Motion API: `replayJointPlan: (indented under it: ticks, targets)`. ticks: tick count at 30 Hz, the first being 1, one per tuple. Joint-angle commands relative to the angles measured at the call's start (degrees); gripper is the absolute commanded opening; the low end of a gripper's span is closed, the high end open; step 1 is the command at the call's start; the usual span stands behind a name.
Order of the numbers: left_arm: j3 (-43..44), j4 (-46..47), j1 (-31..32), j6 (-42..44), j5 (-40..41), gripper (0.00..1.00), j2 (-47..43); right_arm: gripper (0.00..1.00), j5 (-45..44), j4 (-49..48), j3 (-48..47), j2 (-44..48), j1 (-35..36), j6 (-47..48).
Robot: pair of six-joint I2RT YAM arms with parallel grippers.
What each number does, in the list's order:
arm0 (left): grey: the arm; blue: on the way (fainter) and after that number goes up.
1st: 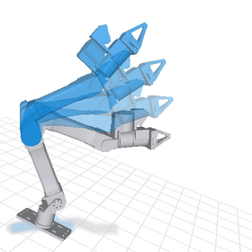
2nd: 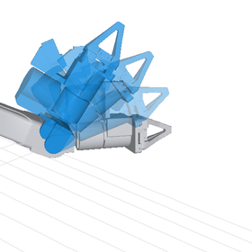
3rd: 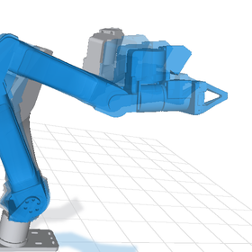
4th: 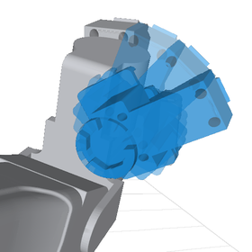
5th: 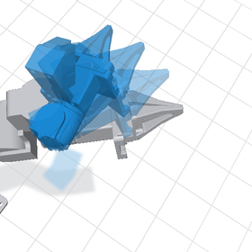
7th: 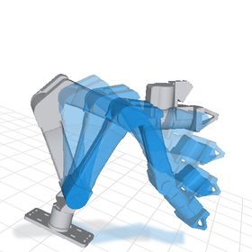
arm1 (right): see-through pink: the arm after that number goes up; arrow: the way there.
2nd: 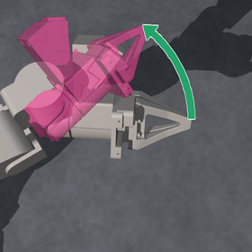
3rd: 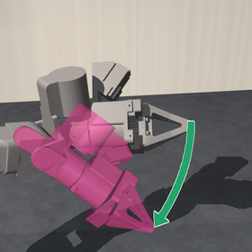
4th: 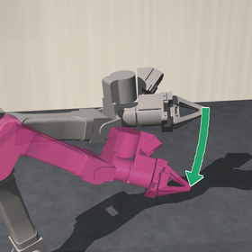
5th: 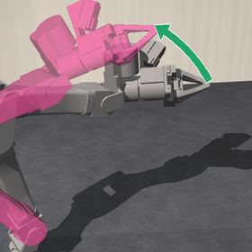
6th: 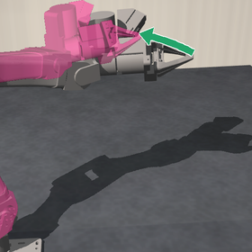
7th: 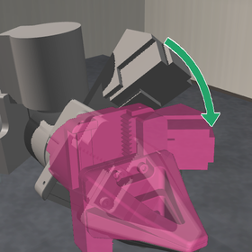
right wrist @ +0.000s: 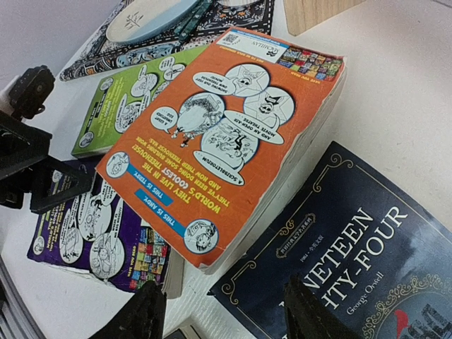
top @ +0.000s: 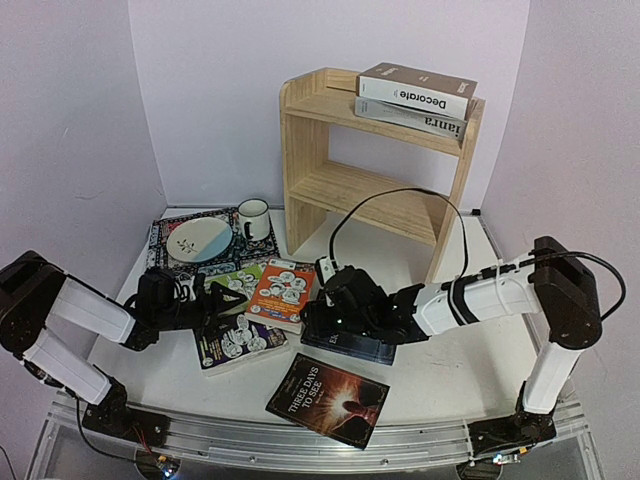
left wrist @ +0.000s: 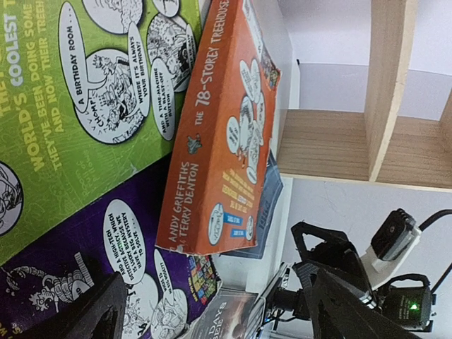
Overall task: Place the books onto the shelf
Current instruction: Pick up the book from the book pile.
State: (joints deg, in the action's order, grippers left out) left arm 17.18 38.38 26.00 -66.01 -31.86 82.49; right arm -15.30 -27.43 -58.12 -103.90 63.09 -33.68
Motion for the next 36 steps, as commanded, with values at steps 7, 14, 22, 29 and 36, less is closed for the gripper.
replayJointPlan:
  ticks: [7,14,22,29,36]
  targets:
    - [-4.39,15.47,-2.41,-5.3,-3.82,0.92,0.4,0.58,-0.27,-2.52,1.77,3.05,0.25,0.77]
    - [-4.43,18.64,-2.61,-6.16,-4.18,0.92,3.81,0.58,-0.46,-3.15,3.12,4.25,0.25,0.83]
    - [-3.14,19.33,-2.58,-6.8,-3.89,0.92,6.55,0.59,-0.88,-3.7,4.26,5.39,0.24,1.02]
    - [-1.85,20.56,-2.48,-6.77,-4.25,0.91,9.1,0.63,-1.09,-4.3,4.92,5.86,0.28,1.18]
    - [-1.13,21.88,-2.51,-7.29,-4.72,0.9,11.67,0.98,-1.94,-4.95,5.63,6.72,0.26,1.04]
